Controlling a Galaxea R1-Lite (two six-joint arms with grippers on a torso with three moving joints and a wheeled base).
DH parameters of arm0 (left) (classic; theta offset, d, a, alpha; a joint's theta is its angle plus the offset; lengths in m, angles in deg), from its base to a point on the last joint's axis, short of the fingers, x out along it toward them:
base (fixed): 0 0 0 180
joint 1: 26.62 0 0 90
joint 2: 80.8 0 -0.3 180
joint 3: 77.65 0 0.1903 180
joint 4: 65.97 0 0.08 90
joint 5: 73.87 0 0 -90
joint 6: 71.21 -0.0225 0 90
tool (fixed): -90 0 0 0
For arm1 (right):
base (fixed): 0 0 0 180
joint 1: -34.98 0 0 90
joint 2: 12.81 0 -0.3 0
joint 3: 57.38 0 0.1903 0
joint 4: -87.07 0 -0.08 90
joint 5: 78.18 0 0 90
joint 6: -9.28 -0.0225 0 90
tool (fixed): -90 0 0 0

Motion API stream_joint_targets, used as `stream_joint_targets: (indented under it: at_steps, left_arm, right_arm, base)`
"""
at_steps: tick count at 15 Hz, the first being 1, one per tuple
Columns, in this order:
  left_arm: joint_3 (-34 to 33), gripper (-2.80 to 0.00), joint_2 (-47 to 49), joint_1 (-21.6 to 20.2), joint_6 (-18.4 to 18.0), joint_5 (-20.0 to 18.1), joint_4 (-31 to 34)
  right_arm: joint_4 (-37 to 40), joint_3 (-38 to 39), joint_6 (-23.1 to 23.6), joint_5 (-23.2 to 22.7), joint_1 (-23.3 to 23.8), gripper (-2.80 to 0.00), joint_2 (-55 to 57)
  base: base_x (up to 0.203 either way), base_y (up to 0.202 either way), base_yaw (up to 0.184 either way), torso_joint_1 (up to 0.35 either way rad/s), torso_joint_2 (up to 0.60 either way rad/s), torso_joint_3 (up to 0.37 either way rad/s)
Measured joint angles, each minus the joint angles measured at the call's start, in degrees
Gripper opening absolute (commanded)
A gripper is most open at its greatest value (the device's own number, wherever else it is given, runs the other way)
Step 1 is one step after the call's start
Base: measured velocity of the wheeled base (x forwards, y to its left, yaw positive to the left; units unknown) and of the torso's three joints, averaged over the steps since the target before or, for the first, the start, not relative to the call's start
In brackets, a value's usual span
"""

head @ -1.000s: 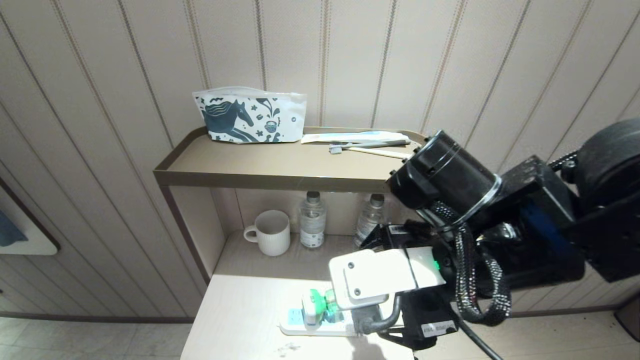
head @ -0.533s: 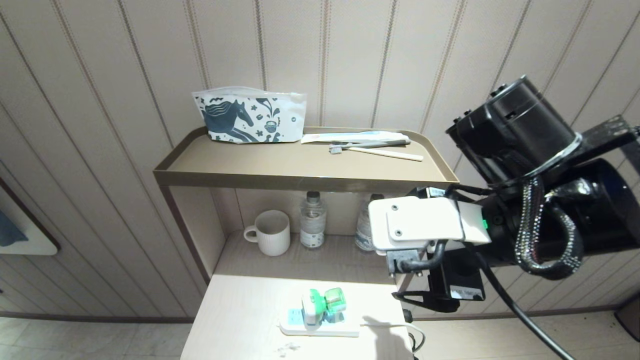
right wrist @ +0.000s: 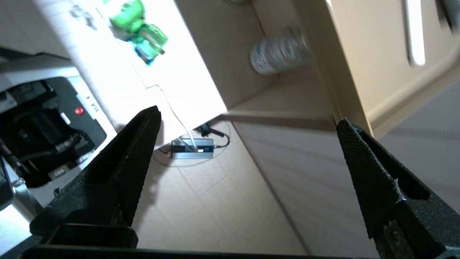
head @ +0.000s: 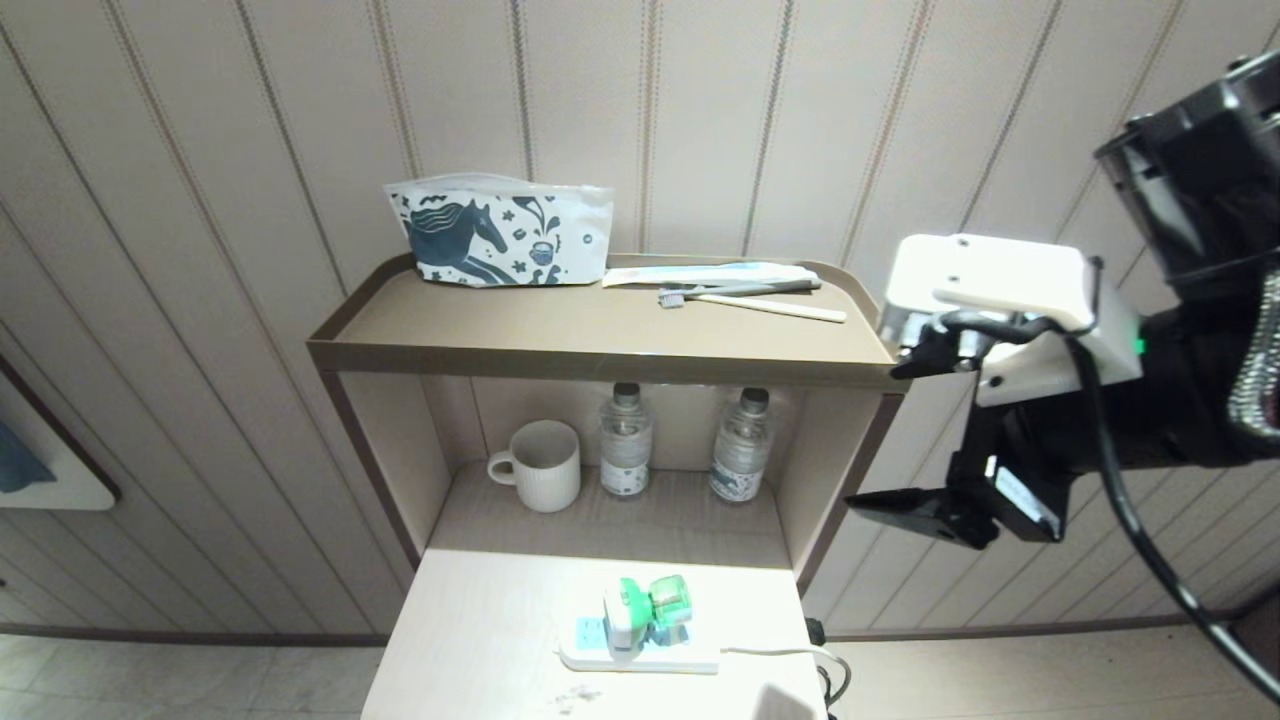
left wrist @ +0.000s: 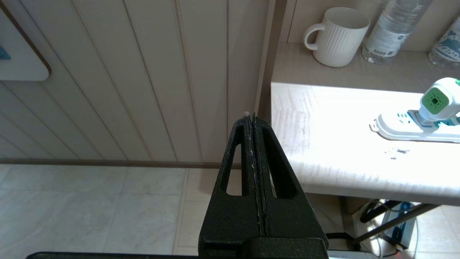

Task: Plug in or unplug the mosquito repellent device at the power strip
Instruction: Hold the socket with your left hand and unplug it with your right hand

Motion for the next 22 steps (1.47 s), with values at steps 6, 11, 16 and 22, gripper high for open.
stream_joint_targets:
  at_steps: [6, 11, 16, 22]
  left_arm:
    - [0.0, -2.8, 0.0, 0.0, 0.0, -0.01, 0.01]
    - [0.01, -2.8, 0.0, -0.01, 0.02, 0.0, 0.01]
    - [0.01, -2.8, 0.0, 0.0, 0.0, 0.0, 0.01]
    - [0.01, -2.8, 0.0, 0.02, 0.01, 0.0, 0.01]
  right_arm:
    - [0.03, 7.82, -7.94, 0.24, 15.91, -2.8, -12.7]
    - [-0.26, 14.98, -9.77, 0.28, 21.6, -2.8, -22.92]
    - [-0.13, 26.46, -15.95, 3.99, 24.74, -2.8, -33.68]
    - [0.06, 45.84, -17.72, 5.01, 27.92, -2.8, -52.21]
  base:
    - [0.0, 0.0, 0.0, 0.0, 0.0, 0.0]
    - [0.0, 0.0, 0.0, 0.0, 0.0, 0.0]
    - [0.0, 0.0, 0.0, 0.0, 0.0, 0.0]
    - [0.0, 0.0, 0.0, 0.0, 0.0, 0.0]
